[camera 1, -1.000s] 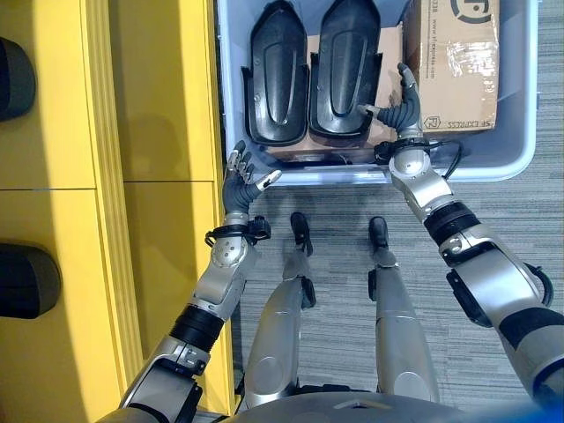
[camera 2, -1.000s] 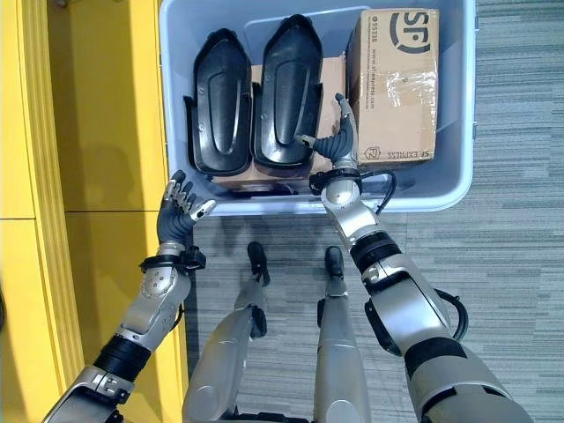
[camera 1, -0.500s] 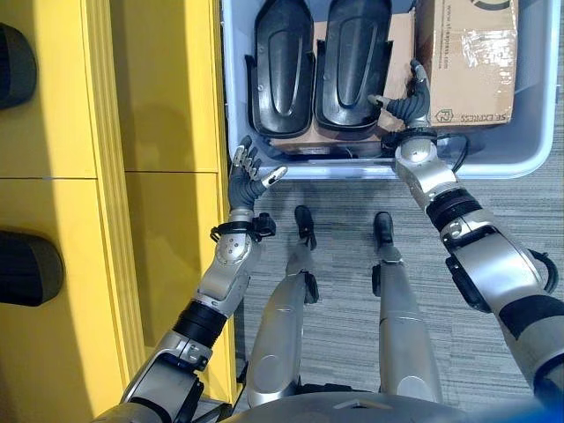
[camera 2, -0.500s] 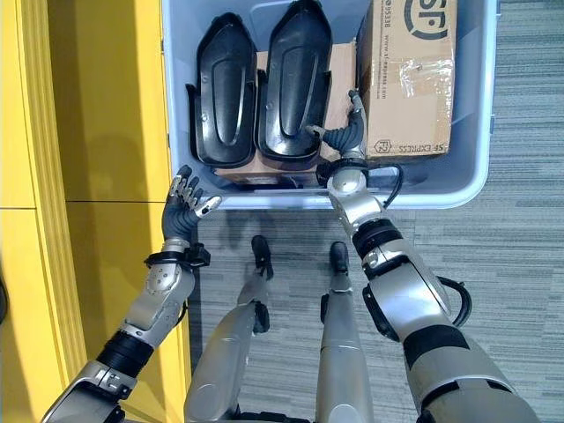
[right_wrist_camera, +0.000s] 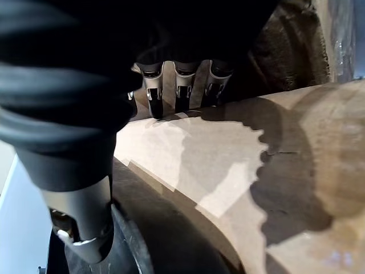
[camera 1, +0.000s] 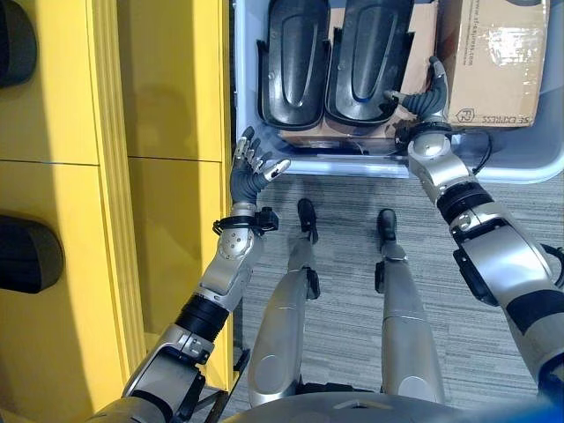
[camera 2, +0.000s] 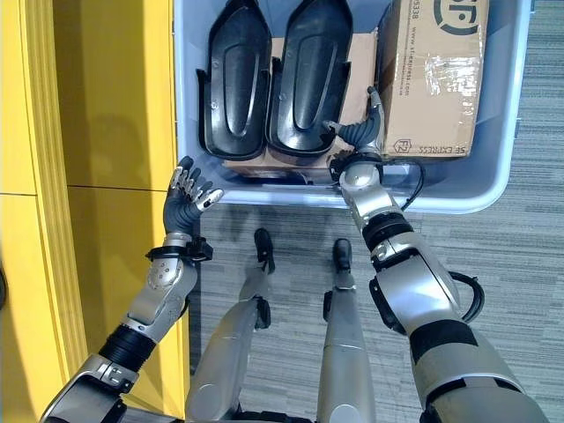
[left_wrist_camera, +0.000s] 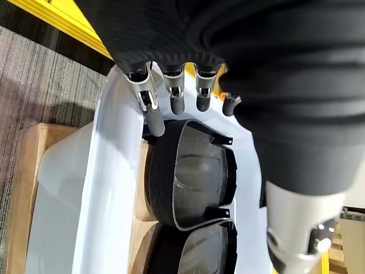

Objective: Move parts from the plastic box to the shelf.

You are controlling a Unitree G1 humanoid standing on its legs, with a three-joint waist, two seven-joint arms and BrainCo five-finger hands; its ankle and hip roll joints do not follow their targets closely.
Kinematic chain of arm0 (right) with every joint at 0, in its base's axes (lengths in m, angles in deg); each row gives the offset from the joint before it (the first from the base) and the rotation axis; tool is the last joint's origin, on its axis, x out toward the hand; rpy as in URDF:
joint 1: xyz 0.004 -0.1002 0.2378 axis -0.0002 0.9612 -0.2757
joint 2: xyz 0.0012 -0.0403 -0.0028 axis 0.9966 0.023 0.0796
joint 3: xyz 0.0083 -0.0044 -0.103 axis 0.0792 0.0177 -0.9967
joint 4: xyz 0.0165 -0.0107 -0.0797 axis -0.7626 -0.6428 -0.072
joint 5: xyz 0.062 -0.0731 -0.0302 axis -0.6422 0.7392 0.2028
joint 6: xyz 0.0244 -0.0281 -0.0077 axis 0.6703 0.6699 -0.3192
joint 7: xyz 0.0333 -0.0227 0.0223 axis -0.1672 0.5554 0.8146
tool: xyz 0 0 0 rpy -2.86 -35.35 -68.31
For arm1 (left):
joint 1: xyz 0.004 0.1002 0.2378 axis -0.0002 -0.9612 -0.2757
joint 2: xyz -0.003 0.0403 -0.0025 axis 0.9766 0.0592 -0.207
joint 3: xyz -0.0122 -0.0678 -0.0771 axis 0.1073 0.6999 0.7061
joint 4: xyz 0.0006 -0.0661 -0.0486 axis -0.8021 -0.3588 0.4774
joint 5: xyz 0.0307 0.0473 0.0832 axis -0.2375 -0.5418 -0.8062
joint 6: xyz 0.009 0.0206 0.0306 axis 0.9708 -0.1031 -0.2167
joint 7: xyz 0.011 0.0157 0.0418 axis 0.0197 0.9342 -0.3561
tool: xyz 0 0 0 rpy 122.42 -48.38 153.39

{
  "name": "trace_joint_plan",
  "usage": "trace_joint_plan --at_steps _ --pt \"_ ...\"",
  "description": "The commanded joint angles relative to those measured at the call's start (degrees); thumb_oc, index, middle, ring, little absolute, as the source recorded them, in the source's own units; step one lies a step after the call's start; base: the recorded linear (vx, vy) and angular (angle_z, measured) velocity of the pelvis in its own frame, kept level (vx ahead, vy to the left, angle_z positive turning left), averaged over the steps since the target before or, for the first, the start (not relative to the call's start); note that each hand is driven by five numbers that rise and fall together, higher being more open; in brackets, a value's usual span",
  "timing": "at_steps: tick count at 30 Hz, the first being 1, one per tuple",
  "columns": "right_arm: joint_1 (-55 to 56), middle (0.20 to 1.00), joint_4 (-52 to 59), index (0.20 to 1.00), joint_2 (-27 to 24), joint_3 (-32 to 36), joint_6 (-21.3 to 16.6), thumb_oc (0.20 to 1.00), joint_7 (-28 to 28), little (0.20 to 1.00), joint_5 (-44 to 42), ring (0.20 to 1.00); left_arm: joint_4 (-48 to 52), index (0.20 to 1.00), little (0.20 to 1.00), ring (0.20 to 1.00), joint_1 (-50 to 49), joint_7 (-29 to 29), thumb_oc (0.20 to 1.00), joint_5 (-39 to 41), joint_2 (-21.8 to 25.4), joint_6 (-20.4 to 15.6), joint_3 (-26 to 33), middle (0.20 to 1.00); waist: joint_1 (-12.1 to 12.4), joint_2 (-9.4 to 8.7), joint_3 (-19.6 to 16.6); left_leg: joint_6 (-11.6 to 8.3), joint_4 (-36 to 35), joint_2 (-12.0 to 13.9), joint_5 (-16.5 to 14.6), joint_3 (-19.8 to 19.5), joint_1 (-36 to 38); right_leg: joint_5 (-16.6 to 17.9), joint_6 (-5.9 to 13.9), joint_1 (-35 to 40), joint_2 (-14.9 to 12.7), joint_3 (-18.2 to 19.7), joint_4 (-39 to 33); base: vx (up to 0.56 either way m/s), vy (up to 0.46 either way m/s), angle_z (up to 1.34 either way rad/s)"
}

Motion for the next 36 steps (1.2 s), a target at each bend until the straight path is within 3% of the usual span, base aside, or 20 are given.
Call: trace_joint_plan --at_steps 1,18,19,20,21,36 --pt "-7.73 1.0 -2.12 1.0 -1.04 -3.13 -0.18 1.0 1.19 1.0 -0.72 1.0 1.93 1.0 1.0 1.0 2.25 0.28 1.0 0.46 3.04 -1.88 -0.83 1.0 1.89 -0.54 2.56 -1.08 3.34 -2.43 -5.96 -7.67 0.21 2.89 0.62 3.85 -0.23 -3.51 -6.49 0.0 0.0 0.0" --pt "-11.2 1.0 -12.13 1.0 -5.43 -5.07 2.04 1.0 4.3 1.0 -0.1 1.0 3.39 1.0 1.0 1.0 2.76 -0.39 1.0 0.42 3.47 -2.4 -1.74 1.0 4.23 1.09 4.53 -0.52 5.78 -4.05 -6.83 -8.88 -3.42 2.78 1.26 2.3 -1.77 -4.85 -6.1 0.01 0.017 0.05" --pt "-11.04 0.583 -12.21 0.583 -5.55 -5.25 2.15 0.583 4.52 0.583 0.24 0.583 3.41 1.0 1.0 1.0 2.69 -0.43 1.0 0.47 3.42 -2.39 -1.75 1.0 4.32 1.15 4.54 -0.48 5.92 -4.12 -6.89 -8.88 -3.59 2.75 1.26 2.25 -1.83 -4.87 -6.11 0.01 0.012 0.08" --pt "-11.04 0.307 -12.2 0.307 -5.55 -5.25 2.15 0.307 4.52 0.307 0.24 0.307 3.41 1.0 1.0 1.0 2.69 -0.43 1.0 0.47 3.41 -2.39 -1.75 1.0 4.32 1.15 4.54 -0.48 5.94 -4.12 -6.89 -8.88 -3.6 2.75 1.26 2.25 -1.84 -4.88 -6.1 0.02 0.018 0.09" --pt "-10.8 0.2 -12.25 0.2 -5.73 -5.66 2.26 0.2 5.0 0.2 0.84 0.2 3.35 1.0 1.0 1.0 2.69 -0.56 1.0 0.5 3.39 -2.51 -1.74 1.0 4.51 1.25 4.54 -0.41 6.15 -4.3 -6.99 -8.99 -3.89 2.69 1.31 2.18 -1.94 -4.98 -6.02 0.01 0.01 0.09" --pt "-9.05 0.2 -9.79 0.2 -3.33 -3.73 1.16 0.2 4.39 0.2 -0.62 0.2 2.84 1.0 1.0 1.0 2.5 -0.46 1.0 0.91 3.22 -2.02 -1.15 1.0 3.77 0.03 3.81 -0.11 6.54 -4.64 -7.78 -9.43 -1.76 2.65 1.29 5.02 -2.07 -5.3 -6.6 0.01 0.006 0.03"
